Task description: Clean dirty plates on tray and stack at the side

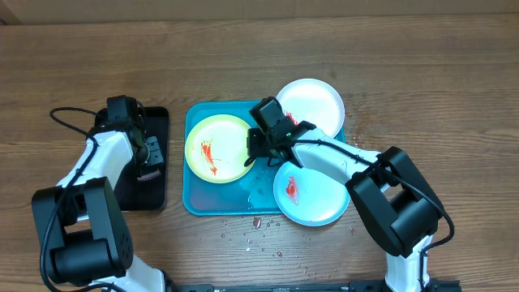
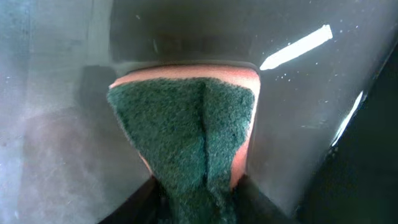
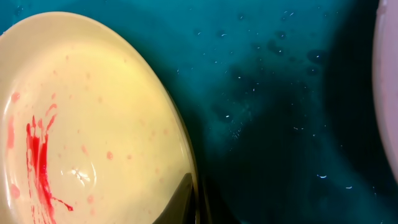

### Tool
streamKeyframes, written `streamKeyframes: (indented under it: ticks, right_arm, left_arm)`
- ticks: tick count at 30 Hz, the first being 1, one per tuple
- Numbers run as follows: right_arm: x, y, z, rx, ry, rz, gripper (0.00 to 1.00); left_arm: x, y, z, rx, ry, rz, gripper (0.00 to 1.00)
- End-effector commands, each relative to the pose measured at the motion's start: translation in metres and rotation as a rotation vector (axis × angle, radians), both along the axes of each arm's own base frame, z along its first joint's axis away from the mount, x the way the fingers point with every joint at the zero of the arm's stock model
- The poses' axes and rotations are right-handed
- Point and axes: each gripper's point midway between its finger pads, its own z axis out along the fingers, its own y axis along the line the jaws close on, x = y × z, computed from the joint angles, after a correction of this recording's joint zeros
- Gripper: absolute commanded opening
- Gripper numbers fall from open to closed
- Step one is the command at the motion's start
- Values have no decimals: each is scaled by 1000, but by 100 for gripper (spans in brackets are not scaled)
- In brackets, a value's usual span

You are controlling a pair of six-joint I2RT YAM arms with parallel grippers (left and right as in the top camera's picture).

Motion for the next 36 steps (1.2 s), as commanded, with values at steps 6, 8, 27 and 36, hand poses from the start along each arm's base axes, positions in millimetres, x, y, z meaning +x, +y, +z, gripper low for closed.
streamKeyframes:
  ticks: [6, 8, 27, 36]
  right_arm:
    - [-11, -3, -19, -42, 43, 19, 4]
    - [-11, -3, -19, -42, 43, 19, 4]
    - [-23, 9, -14, 80, 137, 66, 4]
    - [-21, 5, -14, 100, 162, 40, 4]
  left_arm:
    - [6, -2, -1, -22, 1, -6, 4]
    - [12, 0, 8, -18, -1, -6, 4]
    - [57, -75, 106, -292, -83, -268, 4]
    - [30, -131, 39, -234, -4, -313, 4]
